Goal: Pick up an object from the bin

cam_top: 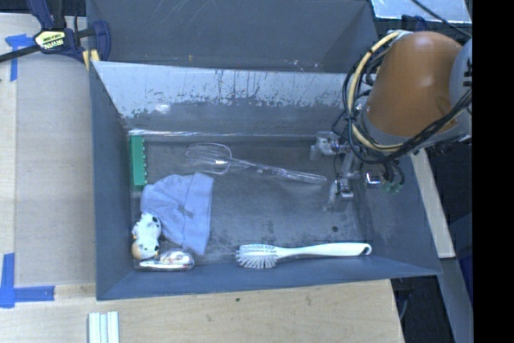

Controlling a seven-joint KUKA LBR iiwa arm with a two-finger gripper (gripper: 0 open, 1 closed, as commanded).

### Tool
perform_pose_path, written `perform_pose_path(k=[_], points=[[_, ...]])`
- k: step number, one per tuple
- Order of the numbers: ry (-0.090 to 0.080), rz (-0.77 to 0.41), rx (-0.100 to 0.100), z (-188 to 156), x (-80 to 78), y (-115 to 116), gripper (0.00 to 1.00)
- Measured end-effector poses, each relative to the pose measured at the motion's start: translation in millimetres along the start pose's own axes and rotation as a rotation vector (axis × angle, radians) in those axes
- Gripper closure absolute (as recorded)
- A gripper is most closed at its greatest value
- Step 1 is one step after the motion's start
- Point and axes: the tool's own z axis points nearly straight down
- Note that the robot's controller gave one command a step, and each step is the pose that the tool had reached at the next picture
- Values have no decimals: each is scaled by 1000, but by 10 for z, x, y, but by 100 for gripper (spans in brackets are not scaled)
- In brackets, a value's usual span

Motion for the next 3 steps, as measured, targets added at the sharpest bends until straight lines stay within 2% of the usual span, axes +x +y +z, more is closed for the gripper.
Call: perform_pose_path(k=[1, 2, 3], points=[[-8, -3, 1, -48, -16, 3, 0], [-15, -192, 1, 1005, 382, 671, 0], [-19, -189, 5, 519, 503, 678, 0]])
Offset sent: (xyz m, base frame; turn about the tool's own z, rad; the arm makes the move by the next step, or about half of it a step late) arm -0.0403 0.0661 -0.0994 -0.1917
